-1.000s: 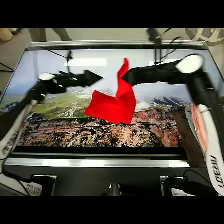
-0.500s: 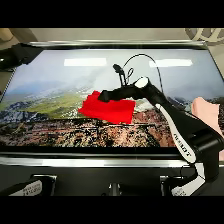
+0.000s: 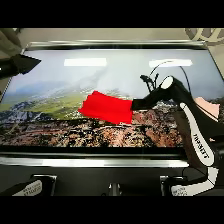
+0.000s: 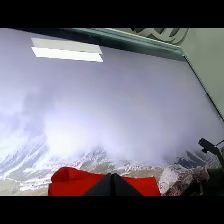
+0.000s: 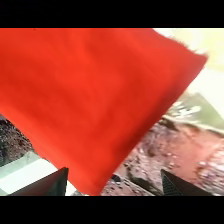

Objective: Fold the shirts.

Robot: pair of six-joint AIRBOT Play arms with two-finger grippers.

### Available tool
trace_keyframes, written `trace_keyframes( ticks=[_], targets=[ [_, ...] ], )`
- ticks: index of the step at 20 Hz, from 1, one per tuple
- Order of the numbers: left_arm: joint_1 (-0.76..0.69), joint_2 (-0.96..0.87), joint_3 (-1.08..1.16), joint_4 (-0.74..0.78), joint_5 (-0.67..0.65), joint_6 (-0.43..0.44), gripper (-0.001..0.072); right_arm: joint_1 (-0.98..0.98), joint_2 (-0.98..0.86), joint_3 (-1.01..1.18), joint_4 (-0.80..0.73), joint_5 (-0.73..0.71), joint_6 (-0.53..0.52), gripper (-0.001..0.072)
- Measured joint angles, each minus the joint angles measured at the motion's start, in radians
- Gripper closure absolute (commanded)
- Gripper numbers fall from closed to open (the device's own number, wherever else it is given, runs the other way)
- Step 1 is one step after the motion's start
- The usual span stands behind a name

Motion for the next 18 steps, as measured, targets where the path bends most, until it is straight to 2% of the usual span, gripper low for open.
trace_keyframes(
  ticks=[2, 3, 4, 5, 6, 8, 11, 14, 18],
  targets=[
    [-0.003, 0.0, -0.036, 0.002, -0.01, -0.018, 0.0667, 0.034, -0.016, -0.05, 0.055, -0.082, 0.007, 0.0059],
    [-0.004, 0.0, -0.051, 0.003, -0.015, -0.026, 0.0667, 0.047, -0.027, -0.066, 0.085, -0.119, 0.009, 0.012],
    [-0.005, 0.0, -0.061, 0.003, -0.023, -0.033, 0.0667, 0.057, -0.036, -0.076, 0.114, -0.15, 0.012, 0.0275],
    [-0.007, 0.002, -0.068, 0.004, -0.029, -0.04, 0.0667, 0.065, -0.044, -0.084, 0.142, -0.181, 0.015, 0.0464],
    [-0.008, 0.003, -0.073, 0.003, -0.034, -0.045, 0.0667, 0.069, -0.05, -0.09, 0.164, -0.207, 0.016, 0.0704],
    [-0.008, 0.005, -0.08, -0.004, -0.038, -0.056, 0.0667, 0.067, -0.05, -0.097, 0.213, -0.241, 0.014, 0.07],
    [-0.01, 0.008, -0.085, -0.013, -0.043, -0.063, 0.0667, 0.011, -0.007, -0.076, 0.264, -0.249, -0.058, 0.07],
    [-0.01, 0.009, -0.087, -0.018, -0.045, -0.067, 0.0667, -0.119, 0.079, -0.015, 0.285, -0.198, -0.121, 0.07],
    [-0.011, 0.009, -0.087, -0.02, -0.047, -0.069, 0.0666, -0.374, 0.212, 0.079, 0.287, -0.072, -0.153, 0.07]
  ],
)
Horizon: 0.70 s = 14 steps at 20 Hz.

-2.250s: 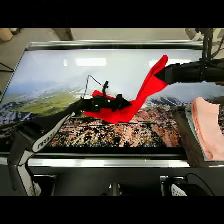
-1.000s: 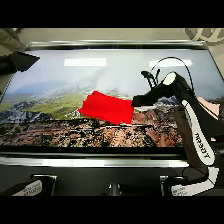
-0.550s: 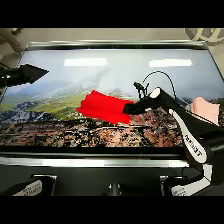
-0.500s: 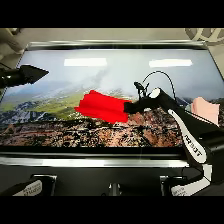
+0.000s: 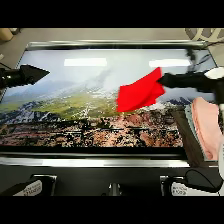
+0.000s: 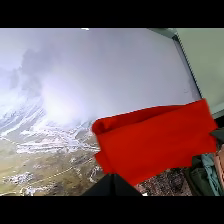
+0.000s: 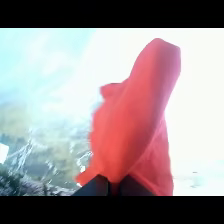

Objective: Fold the shirts.

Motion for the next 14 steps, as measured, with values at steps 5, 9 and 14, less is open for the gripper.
trace_keyframes(
  ticks=[5, 9, 14],
  targets=[
    [-0.027, 0.0, 0.0, 0.0, 0.0, 0.0, 0.0666, -0.341, 0.118, 0.064, -0.042, 0.172, 0.002, 0.07],
    [-0.059, 0.0, 0.0, 0.0, 0.0, 0.007, 0.0666, -0.558, 0.181, 0.092, -0.043, 0.294, 0.011, 0.07],
    [-0.096, 0.0, 0.0, 0.0, 0.0, 0.034, 0.0666, -0.768, 0.257, 0.102, -0.034, 0.329, 0.047, 0.07]
  ],
)
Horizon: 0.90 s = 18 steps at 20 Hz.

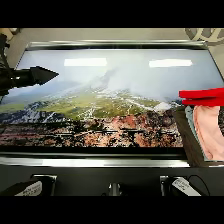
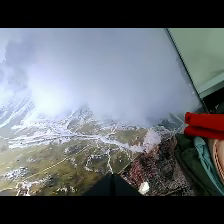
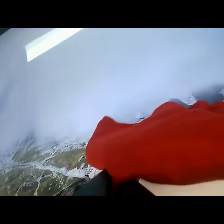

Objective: Fold the shirts.

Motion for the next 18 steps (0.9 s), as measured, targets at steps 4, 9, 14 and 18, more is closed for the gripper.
trace_keyframes(
  ticks=[4, 9, 14, 18],
  targets=[
    [-0.019, 0.0, 0.0, 0.0, 0.001, 0.023, 0.0666, -0.094, 0.034, 0.001, -0.032, 0.084, 0.019, 0.0699],
    [-0.037, -0.003, 0.0, 0.0, 0.032, 0.05, 0.0666, -0.121, 0.078, -0.044, -0.373, 0.307, 0.004, 0.0699],
    [-0.042, -0.004, 0.0, 0.0, 0.055, 0.056, 0.0666, -0.127, 0.121, -0.203, -0.699, 0.378, -0.029, 0.0699],
    [-0.042, -0.004, 0.0, 0.0, 0.061, 0.058, 0.0666, -0.128, 0.134, -0.304, -0.814, 0.326, -0.043, 0.0443]
  ],
)
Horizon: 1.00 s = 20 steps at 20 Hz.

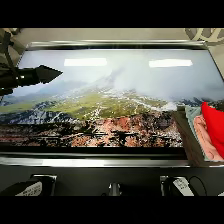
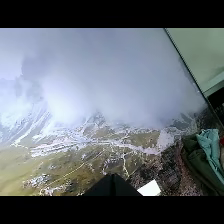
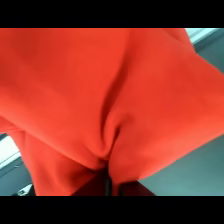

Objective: Fold the shirts.

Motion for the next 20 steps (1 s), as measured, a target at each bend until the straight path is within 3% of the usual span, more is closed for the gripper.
trace_keyframes(
  ticks=[1, 2, 7, 10, 12, 15, 16, 17, 18, 19, 20],
  targets=[
    [0.0, 0.0, 0.0, 0.0, 0.0, 0.0, 0.0666, 0.0, 0.002, -0.014, -0.018, -0.008, -0.003, 0.0149],
    [0.0, 0.0, 0.0, 0.0, 0.0, 0.0, 0.0666, 0.0, 0.002, -0.023, -0.027, -0.025, -0.008, -0.0002],
    [0.0, 0.007, 0.011, 0.0, -0.003, -0.001, 0.0667, 0.0, 0.004, 0.037, -0.015, -0.162, -0.095, 0.0003],
    [-0.006, 0.01, 0.086, 0.045, 0.004, -0.019, 0.0669, -0.001, 0.003, 0.188, 0.122, -0.325, -0.166, 0.0017],
    [-0.036, 0.007, 0.174, 0.198, 0.039, -0.097, 0.0669, 0.017, 0.004, 0.288, 0.266, -0.455, -0.201, 0.0018],
    [-0.117, -0.012, 0.305, 0.595, 0.075, -0.31, 0.0666, 0.167, -0.002, 0.375, 0.38, -0.546, -0.224, 0.0019],
    [-0.144, -0.021, 0.329, 0.725, 0.076, -0.387, 0.0603, 0.254, -0.013, 0.389, 0.371, -0.533, -0.214, 0.005],
    [-0.165, -0.032, 0.343, 0.822, 0.063, -0.451, 0.039, 0.344, -0.03, 0.399, 0.348, -0.498, -0.185, 0.0111],
    [-0.183, -0.047, 0.348, 0.901, 0.028, -0.506, 0.0149, 0.436, -0.053, 0.406, 0.318, -0.455, -0.149, 0.0095],
    [-0.197, -0.061, 0.343, 0.955, -0.018, -0.546, 0.007, 0.536, -0.085, 0.41, 0.292, -0.403, -0.115, 0.0095],
    [-0.211, -0.076, 0.325, 0.995, -0.08, -0.576, 0.0071, 0.631, -0.121, 0.414, 0.276, -0.352, -0.089, 0.0095]
  ],
)
